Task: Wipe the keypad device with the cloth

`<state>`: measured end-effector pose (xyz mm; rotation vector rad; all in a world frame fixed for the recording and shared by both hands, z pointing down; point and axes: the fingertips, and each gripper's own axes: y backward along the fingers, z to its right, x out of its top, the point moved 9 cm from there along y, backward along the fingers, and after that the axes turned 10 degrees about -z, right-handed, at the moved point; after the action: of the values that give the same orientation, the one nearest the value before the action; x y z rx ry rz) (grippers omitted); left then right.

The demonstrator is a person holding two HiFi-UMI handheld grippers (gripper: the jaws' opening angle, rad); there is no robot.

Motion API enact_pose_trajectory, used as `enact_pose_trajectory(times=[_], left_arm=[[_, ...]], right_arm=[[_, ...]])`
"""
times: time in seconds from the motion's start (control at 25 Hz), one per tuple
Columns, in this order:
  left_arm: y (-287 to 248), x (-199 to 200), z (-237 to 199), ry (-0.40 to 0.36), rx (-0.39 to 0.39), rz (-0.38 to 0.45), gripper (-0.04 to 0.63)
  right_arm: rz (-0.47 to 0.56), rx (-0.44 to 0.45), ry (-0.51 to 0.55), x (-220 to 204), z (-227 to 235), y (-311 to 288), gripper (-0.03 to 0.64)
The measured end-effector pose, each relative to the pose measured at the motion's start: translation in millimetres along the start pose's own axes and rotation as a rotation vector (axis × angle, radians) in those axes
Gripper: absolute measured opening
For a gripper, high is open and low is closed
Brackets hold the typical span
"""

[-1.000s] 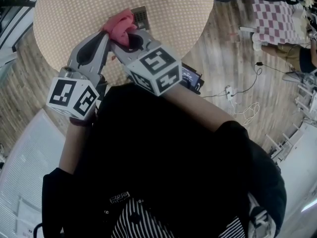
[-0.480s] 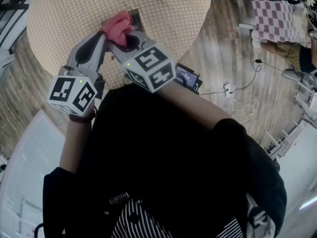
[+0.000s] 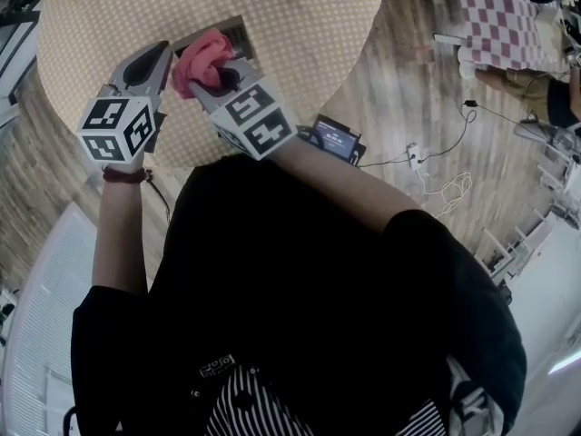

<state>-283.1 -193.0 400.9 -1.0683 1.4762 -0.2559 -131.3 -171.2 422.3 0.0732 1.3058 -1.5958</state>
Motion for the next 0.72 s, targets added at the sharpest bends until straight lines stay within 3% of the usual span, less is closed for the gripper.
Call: enact_pose_trajectory(times=[0.12,0.28,0.56,0.72], left_arm=[[-29,-8,-6,-0.072,-0.027,-0.138,-0.006],[-48,-23,-10,-0.081,-0.065,-0.258,-0.006],[-61,-29,-18,-0.073,-0.084,-0.289,-0.006],[-73,-24,-20,-0.114,-0.079,-0.318,-0.006]], right_arm=[[-0.019,0.001,0.018,-2,4,-8,0.077],[-0.06,-0.007,0.019,-11,7,-22,0.077],[-0.131,-0.013,-0.01,-27,21,-43,0.077],[-0.154,-0.021,-0.005,-31,25,-52,0.077]])
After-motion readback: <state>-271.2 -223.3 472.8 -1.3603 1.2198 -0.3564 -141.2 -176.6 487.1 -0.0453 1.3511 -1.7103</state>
